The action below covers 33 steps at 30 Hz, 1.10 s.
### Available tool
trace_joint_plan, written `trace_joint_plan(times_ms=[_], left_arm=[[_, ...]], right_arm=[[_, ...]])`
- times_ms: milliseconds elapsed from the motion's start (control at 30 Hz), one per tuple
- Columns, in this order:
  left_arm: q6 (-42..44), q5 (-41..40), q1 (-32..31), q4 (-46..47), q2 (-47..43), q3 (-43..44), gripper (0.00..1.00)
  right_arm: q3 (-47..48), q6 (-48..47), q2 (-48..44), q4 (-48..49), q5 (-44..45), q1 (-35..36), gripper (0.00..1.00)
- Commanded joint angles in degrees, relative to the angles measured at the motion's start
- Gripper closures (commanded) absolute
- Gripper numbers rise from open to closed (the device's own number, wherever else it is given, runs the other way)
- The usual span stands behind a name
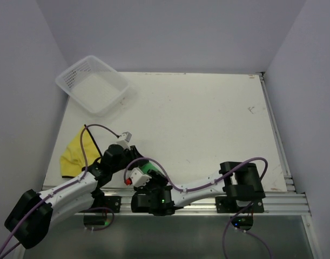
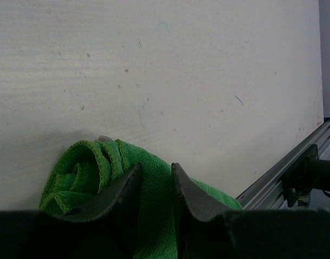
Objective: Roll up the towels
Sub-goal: Roll the towel
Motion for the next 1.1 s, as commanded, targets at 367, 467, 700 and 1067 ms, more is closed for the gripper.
trace_joint_plan(times_ms=[367,467,700,1067], left_arm=[[-0.06,-1.28,-0.73,-2.70,1.66,-3.45,0.67],[-0.06,-1.19,-0.73,-2.43,1.75,-3.62,0.67],[-0.41,-1.46,-0.73,-2.70,0.52,-4.50,0.68],[-1.29,-1.72,-0.64,-2.52,-1.24,-6.26,0.69]], right_arm=[[-15.90,9.01,-25.06,17.44,-22.71,-5.65,0.20],[-19.76,13.24,-27.96,20.69,-31.15,-11.36,0.18],[-26.71,21.07,-28.94,28.60,-45.04,-20.77,0.16],[-29.53,25.82,-21.47,35.99,-52.70,-22.18,0.18]])
